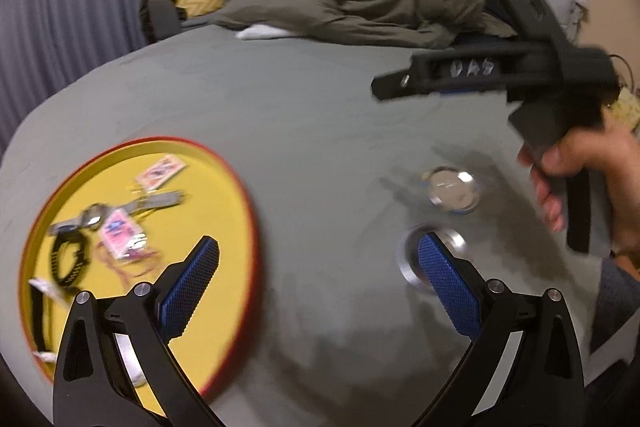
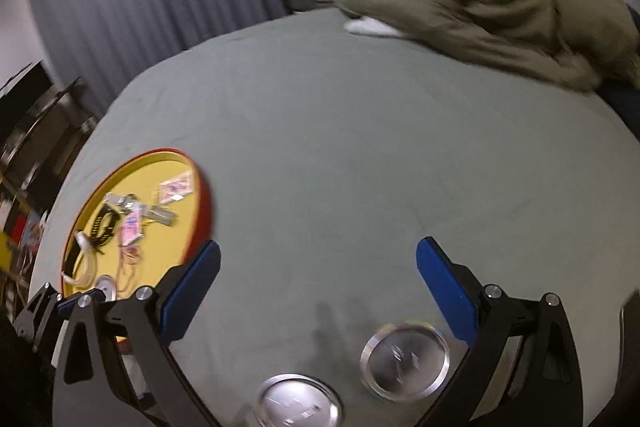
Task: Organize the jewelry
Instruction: 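Move the right tool to a silver badge pin and grasp it, then carry both silver badge pins over the tray and lower them in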
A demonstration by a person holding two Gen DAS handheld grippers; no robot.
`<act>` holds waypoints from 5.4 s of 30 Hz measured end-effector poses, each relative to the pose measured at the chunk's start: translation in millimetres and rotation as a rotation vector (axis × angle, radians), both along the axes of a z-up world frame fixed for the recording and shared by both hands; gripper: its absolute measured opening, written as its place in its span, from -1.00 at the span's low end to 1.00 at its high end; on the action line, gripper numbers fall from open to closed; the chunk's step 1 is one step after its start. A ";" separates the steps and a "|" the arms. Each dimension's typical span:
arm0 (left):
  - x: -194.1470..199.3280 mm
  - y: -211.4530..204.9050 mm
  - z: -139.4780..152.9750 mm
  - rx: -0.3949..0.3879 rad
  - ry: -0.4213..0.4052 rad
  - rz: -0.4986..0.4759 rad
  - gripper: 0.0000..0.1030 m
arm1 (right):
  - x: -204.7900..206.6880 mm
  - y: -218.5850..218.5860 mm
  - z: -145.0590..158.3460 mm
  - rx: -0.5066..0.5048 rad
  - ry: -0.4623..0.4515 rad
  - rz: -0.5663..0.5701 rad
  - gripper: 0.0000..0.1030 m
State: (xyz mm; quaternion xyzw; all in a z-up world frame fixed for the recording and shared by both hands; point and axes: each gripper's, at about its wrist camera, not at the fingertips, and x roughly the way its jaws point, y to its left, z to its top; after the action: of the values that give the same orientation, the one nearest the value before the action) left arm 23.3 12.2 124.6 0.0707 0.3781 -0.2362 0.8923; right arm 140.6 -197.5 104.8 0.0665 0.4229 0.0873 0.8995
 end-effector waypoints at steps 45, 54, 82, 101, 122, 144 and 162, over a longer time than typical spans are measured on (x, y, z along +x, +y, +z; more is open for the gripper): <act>3.7 -104.4 -78.4 0.100 0.114 -0.213 0.43 | -22.0 -41.2 -89.5 -0.245 0.248 0.103 0.39; 4.4 -102.3 -76.1 0.097 0.098 -0.209 0.40 | -25.8 -33.7 -84.2 -0.243 0.235 0.102 0.36; 25.0 -20.9 -9.1 0.014 0.005 -0.032 0.40 | -37.6 -4.5 -18.8 -0.114 0.038 0.053 0.36; 49.1 110.1 -27.6 -0.003 0.140 0.211 0.40 | 35.8 172.5 14.0 -0.197 -0.021 0.403 0.36; 32.2 100.7 -69.9 0.101 0.153 0.165 0.40 | 53.9 230.1 -68.2 -0.231 0.140 0.509 0.37; 36.3 102.3 -64.3 0.092 0.133 0.209 0.52 | 40.8 228.4 -69.7 -0.226 0.124 0.529 0.58; 35.1 122.5 -38.3 0.055 0.066 0.282 0.89 | 36.4 222.4 -22.8 -0.174 -0.014 0.502 0.84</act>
State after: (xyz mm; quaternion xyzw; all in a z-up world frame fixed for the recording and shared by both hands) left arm 58.4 134.7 86.4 0.0338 0.4196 -0.1004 0.9015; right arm 177.0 24.9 82.0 -0.1188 0.4257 0.2712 0.8551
